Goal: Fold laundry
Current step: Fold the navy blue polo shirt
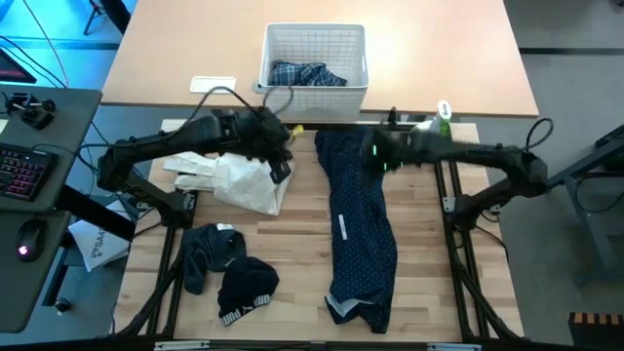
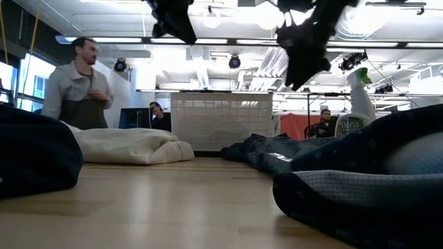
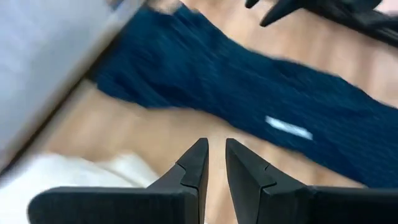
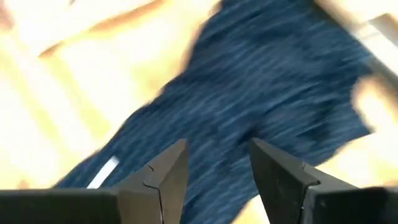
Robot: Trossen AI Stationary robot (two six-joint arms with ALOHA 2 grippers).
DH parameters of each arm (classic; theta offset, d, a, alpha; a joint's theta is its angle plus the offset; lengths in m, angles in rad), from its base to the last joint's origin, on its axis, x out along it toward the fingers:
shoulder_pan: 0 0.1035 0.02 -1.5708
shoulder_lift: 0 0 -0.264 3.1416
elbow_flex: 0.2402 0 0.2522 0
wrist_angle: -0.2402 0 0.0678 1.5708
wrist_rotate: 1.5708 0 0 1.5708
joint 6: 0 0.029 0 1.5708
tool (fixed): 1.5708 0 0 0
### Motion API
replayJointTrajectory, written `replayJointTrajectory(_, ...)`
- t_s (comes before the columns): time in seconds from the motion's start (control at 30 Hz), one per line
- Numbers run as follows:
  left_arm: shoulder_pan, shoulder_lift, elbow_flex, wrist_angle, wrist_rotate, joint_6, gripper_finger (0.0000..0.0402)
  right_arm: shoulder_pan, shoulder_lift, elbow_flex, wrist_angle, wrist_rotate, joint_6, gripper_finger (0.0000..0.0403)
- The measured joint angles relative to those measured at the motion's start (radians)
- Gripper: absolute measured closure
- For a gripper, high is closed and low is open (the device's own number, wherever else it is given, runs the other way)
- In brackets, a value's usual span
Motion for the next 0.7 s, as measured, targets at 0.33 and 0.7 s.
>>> replayJointTrajectory(0.33, -0.315, 0.021, -0.371, 0.391, 0.047, -0.395, 0.0363, 0.569, -0.162, -0.455, 0.279, -0.126, 0.668, 0.0234)
replayJointTrajectory(0.7, -0.642, 0.404, -0.322, 0.733, 0.096, -0.851, 0.0398, 1.147, -0.061, -0.595, 0.576, 0.007, 1.441, 0.0234)
